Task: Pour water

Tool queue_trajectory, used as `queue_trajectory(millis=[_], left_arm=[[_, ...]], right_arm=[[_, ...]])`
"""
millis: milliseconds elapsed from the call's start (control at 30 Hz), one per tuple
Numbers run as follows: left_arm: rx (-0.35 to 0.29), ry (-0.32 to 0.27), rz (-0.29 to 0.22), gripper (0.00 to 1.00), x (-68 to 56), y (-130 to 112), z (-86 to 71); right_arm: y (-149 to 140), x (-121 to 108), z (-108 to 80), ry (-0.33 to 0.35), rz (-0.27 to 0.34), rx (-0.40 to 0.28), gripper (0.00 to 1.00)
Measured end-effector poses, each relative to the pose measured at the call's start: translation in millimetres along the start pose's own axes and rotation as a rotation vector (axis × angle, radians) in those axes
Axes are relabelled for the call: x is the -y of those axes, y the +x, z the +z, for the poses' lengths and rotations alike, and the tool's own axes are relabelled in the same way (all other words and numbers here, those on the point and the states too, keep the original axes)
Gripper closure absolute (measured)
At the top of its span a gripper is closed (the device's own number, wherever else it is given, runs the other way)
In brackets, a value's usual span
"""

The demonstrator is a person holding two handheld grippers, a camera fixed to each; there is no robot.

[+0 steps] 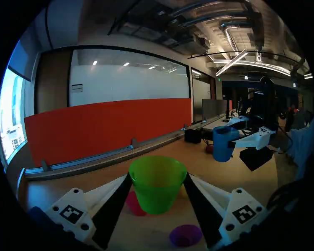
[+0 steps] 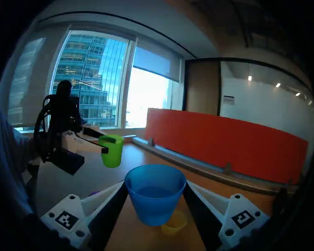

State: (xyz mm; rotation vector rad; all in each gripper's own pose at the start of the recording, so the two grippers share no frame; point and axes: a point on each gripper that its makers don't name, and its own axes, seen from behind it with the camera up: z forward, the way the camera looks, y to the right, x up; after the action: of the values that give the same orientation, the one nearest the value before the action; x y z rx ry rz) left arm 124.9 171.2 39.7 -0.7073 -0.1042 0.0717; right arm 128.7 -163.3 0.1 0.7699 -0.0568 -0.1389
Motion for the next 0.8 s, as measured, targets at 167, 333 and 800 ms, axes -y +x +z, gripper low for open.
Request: queue_trajectory(millis=[167,333,800], left_arm=[[-0.005,-0.008,0.002,0.12,-4.6,1,-5.0],[-0.006,-0.017,0.005,0.12,-9.5,2,-9.7],[-0.013,-0.046,-0.014,0.12,-24.0,-7,-20.6]], right_arm=[[3,3,3.0,0.006,-0.009,-0.006,0.09],[12,8,6.8,0.019,-0.022,-0.021,0.09],[38,22,21.5,0.05,-0.085,-0.059,0.09]])
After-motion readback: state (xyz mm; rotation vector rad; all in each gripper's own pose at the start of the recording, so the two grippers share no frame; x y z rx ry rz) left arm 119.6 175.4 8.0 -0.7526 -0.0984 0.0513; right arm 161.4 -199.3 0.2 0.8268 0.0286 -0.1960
